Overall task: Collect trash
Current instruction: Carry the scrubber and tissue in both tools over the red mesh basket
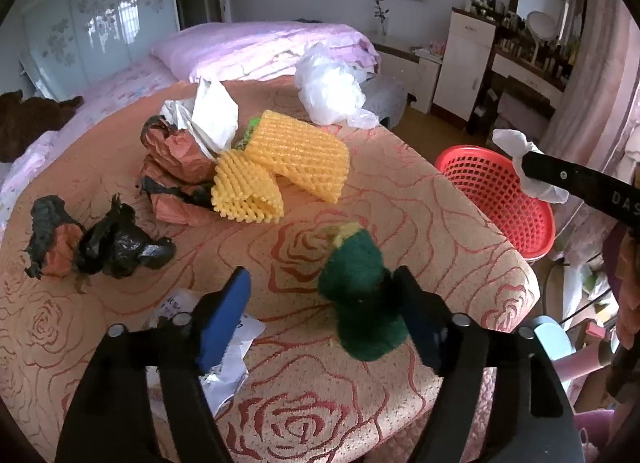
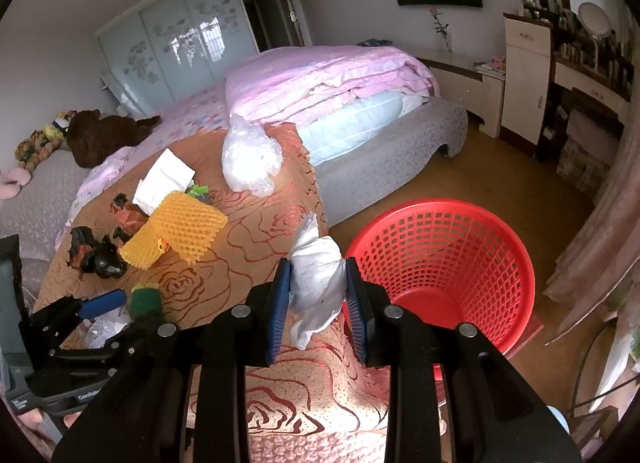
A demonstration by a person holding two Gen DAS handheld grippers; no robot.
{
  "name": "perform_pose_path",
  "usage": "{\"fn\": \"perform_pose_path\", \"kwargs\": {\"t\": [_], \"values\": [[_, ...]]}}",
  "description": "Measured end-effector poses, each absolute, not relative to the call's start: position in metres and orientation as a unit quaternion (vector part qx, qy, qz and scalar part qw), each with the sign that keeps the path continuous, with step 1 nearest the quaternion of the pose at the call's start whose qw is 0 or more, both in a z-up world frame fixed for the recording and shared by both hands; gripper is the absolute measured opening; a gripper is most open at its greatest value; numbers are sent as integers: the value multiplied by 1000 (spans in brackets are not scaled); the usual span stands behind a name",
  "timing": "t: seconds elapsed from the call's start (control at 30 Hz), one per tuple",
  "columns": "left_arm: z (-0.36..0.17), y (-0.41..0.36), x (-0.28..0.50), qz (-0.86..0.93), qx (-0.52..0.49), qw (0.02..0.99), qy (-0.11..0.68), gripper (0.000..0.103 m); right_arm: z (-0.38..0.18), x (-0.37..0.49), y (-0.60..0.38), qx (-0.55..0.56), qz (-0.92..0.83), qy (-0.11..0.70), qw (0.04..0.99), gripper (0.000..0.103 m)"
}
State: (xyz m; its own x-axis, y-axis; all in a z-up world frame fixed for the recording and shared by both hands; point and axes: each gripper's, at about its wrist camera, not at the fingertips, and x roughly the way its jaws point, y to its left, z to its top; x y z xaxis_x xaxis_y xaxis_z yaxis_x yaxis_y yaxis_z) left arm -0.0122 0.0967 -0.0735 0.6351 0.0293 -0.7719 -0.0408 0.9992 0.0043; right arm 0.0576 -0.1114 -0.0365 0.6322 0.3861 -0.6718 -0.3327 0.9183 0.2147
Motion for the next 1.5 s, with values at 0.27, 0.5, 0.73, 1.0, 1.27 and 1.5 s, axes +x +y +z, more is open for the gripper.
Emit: {"fn": "perform_pose_path", "kwargs": {"t": [0.27, 0.5, 0.73, 1.0, 1.27, 1.5], "values": [[-76, 89, -11, -4, -7, 902, 433, 53, -36, 58, -111, 38, 198, 381, 902, 27], [-72, 81, -12, -24, -3, 906, 422, 32, -34, 58, -113, 42, 197, 380, 903, 27], [-59, 78, -8, -36, -9, 913, 405, 32, -33, 62, -122, 44, 190, 376, 906, 27], [-37, 66, 12, -58, -11, 922, 383, 32, -22, 67, -137, 45, 177, 366, 913, 27], [-22, 39, 42, -92, -10, 923, 373, 32, -8, 74, -158, 29, 155, 356, 921, 27], [-25, 5, 69, -123, -2, 916, 382, 32, -13, 80, -184, 47, 131, 357, 924, 27]]}}
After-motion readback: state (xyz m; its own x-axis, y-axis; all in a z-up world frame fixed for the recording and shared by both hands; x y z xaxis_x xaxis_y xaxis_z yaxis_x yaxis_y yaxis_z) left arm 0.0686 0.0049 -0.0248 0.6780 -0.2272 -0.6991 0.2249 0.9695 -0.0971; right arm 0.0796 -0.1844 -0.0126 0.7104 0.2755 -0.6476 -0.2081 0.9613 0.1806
